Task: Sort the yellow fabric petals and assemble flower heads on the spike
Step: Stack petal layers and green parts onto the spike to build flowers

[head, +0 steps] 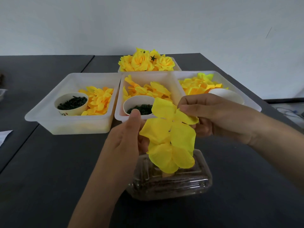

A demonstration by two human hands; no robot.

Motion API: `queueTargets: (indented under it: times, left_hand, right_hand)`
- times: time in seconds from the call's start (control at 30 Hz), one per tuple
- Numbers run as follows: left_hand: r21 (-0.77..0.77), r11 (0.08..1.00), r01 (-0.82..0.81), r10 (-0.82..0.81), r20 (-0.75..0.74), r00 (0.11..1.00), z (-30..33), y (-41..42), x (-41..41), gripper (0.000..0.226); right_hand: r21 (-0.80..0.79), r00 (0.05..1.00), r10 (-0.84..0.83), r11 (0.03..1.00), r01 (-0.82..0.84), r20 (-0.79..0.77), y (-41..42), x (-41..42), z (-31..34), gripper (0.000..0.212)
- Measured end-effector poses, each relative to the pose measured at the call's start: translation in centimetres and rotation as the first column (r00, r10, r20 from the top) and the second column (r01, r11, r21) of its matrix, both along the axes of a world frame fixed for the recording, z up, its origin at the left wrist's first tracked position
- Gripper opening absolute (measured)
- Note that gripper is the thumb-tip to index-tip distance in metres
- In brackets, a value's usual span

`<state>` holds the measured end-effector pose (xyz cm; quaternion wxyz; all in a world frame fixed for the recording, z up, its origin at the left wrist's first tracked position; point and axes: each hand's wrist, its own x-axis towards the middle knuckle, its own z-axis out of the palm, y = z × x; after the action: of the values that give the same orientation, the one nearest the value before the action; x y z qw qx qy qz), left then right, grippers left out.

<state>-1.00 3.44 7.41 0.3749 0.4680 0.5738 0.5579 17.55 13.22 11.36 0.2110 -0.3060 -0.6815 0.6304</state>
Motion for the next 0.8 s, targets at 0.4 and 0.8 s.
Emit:
queueTargets:
  times: [0.4,0.8]
  left_hand:
    - [0.149,0.987,0.063,-0.009,-0.34,0.941,0.2,1.8,-1.6,0.048]
    - [0.162,0.978,0.13,-0.03,-0.507,0.861,1.1,2.9,-2.1,0.045]
  right_hand:
    - [-0.024,0.995,-0.096,0.995,0.096,0.014,-0.5,1.5,-1.4,0.037]
    - [-0.136,0.996,-0.085,0.987,0.08,-0.03,-1.1,2.1,-1.4,0.049]
